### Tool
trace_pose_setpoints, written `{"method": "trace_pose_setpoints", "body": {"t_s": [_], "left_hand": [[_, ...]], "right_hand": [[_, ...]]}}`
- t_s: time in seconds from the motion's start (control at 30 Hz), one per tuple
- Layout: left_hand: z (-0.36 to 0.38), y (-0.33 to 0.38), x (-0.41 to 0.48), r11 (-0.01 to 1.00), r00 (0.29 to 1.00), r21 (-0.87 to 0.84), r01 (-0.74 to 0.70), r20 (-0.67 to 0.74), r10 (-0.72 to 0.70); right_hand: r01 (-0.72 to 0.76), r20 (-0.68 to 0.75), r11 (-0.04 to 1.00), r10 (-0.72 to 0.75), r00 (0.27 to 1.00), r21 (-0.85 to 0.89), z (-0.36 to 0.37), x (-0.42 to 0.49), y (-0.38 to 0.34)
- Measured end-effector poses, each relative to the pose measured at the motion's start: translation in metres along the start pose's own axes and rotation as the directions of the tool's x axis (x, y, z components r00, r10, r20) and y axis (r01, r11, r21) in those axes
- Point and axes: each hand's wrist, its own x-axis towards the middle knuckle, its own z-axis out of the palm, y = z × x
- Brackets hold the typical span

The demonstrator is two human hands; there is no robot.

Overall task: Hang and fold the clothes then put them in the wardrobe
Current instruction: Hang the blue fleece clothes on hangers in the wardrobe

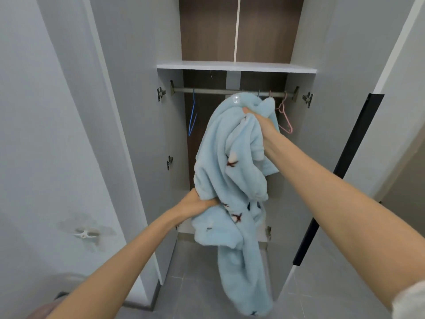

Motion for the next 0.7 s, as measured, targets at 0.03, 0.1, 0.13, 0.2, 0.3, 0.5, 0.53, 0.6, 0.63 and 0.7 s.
{"method": "trace_pose_setpoints", "body": {"t_s": [0.03, 0.1, 0.13, 0.2, 0.3, 0.5, 0.53, 0.6, 0.63, 0.7], "left_hand": [[-0.003, 0.003, 0.002, 0.999, 0.998, 0.014, 0.032, -0.046, -0.031], [-0.015, 0.011, 0.007, 0.991, 0.985, -0.097, 0.097, -0.131, -0.11], [-0.022, 0.016, 0.009, 0.971, 0.978, -0.214, 0.108, -0.153, -0.143], [-0.034, 0.028, 0.011, 0.898, 0.971, -0.427, 0.107, -0.151, -0.188], [-0.044, 0.036, 0.015, 0.824, 0.976, -0.553, 0.12, -0.087, -0.2], [-0.041, 0.041, 0.022, 0.83, 0.967, -0.526, 0.182, -0.057, -0.248], [-0.037, 0.044, 0.024, 0.847, 0.957, -0.494, 0.199, -0.088, -0.276], [-0.033, 0.046, 0.028, 0.832, 0.929, -0.507, 0.226, -0.146, -0.341], [-0.033, 0.047, 0.029, 0.804, 0.927, -0.555, 0.215, -0.142, -0.346], [-0.036, 0.05, 0.027, 0.754, 0.952, -0.636, 0.166, -0.097, -0.292]], "right_hand": [[0.007, -0.15, 0.998, -0.016, 0.989, -0.063, -0.007, 0.01, 0.0], [-0.116, -0.084, 0.988, 0.125, 0.989, 0.098, -0.019, 0.011, 0.004], [-0.208, 0.018, 0.967, 0.207, 0.978, 0.149, -0.024, 0.01, 0.009], [-0.294, 0.131, 0.955, 0.298, 0.946, -0.045, -0.027, 0.001, 0.014], [-0.189, 0.252, 0.901, 0.302, 0.919, -0.391, -0.031, -0.014, 0.022], [0.083, 0.431, 0.636, 0.415, 0.802, -0.767, 0.003, -0.06, 0.047], [0.111, 0.389, 0.613, 0.341, 0.856, -0.782, 0.008, -0.06, 0.055], [0.182, 0.32, 0.527, 0.185, 0.929, -0.831, 0.01, -0.057, 0.067], [0.213, 0.303, 0.48, 0.116, 0.946, -0.851, 0.009, -0.055, 0.07], [0.245, 0.284, 0.466, 0.014, 0.959, -0.85, 0.007, -0.051, 0.07]]}}
